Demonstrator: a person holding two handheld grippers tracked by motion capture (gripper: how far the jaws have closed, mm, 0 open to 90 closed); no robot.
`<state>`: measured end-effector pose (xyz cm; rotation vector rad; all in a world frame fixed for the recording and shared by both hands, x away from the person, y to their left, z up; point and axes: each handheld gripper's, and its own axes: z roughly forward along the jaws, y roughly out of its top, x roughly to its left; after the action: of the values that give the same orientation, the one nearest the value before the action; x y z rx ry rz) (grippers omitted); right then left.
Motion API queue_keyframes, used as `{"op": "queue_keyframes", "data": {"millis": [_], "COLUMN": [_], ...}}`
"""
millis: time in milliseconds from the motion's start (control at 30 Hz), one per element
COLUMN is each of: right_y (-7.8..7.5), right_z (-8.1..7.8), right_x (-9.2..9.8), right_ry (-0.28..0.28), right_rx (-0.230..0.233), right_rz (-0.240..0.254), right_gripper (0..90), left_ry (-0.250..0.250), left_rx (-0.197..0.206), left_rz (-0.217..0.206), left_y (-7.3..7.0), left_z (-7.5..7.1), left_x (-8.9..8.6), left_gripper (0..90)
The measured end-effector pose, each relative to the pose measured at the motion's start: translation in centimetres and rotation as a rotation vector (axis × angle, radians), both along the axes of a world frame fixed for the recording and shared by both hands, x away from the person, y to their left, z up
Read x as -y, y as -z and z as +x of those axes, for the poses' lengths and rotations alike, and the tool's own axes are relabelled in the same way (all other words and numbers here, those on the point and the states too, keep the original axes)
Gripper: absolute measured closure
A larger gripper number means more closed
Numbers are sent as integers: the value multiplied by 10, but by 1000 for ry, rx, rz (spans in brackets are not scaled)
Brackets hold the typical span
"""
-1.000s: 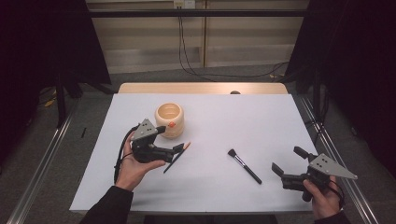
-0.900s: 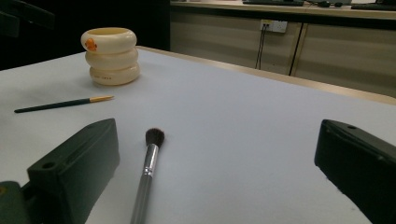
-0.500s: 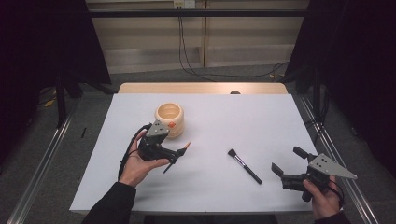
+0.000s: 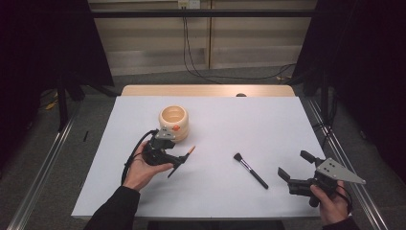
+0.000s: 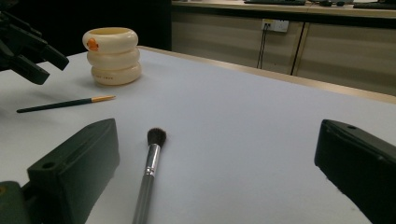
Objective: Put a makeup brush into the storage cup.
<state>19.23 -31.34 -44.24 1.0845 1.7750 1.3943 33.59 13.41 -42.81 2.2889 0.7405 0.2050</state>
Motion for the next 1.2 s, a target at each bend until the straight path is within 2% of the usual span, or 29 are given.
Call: {"op": "queue_keyframes", "data": {"millis": [67, 100, 133, 167, 200, 233, 367, 400, 467, 533, 700, 800, 833, 967, 1100, 1200], "right_y": [0, 0, 0, 0, 0, 0, 0, 0, 0, 0, 0, 0, 0, 0, 0, 1], "right_z": [0, 0, 0, 0, 0, 0, 0, 0, -1, -1, 0, 0, 0, 0, 0, 0], "right_x": [0, 0, 0, 0, -1, -1, -1, -1, -2, -2, -2, -1, -2, -1, -2, -1], "right_ry": [3, 8, 4, 1, -1, -1, 1, 1, 2, -1, -3, -9, -7, -7, -9, -9], "right_rx": [1, 2, 3, -2, 2, 2, 1, 2, 9, 9, 9, 7, 9, 6, 8, 2], "right_rz": [6, 3, -1, 1, 4, 4, 6, 1, 1, -5, -2, -4, -3, -3, -3, -2], "right_gripper": [0, 0, 0, 0, 0, 0, 0, 0, 0, 0, 0, 0, 0, 0, 0, 0], "left_ry": [-6, -20, -30, -29, -26, -17, -9, -29, -22, -11, -3, -13, -11, -22, -63, -73], "left_rx": [-20, -42, -61, -70, -80, -105, -119, -108, -126, -125, -123, -131, -144, -175, -204, -207], "left_rz": [12, 7, 21, 17, 19, 16, 26, 35, 34, 66, 161, 172, 168, 209, 209, 214], "left_y": [1, 2, 2, 3, 4, 4, 5, 5, 4, 4, 1, 2, 3, 12, 14, 15], "left_z": [2, 3, 4, 5, 6, 8, 10, 11, 14, 16, 22, 26, 27, 31, 33, 33], "left_x": [1, 1, 1, 2, 1, 1, 4, 5, 7, 12, 28, 33, 35, 39, 40, 41], "left_gripper": [353, 354, 354, 365, 414, 414, 476, 486, 504, 548, 580, 640, 650, 693, 727, 745]}}
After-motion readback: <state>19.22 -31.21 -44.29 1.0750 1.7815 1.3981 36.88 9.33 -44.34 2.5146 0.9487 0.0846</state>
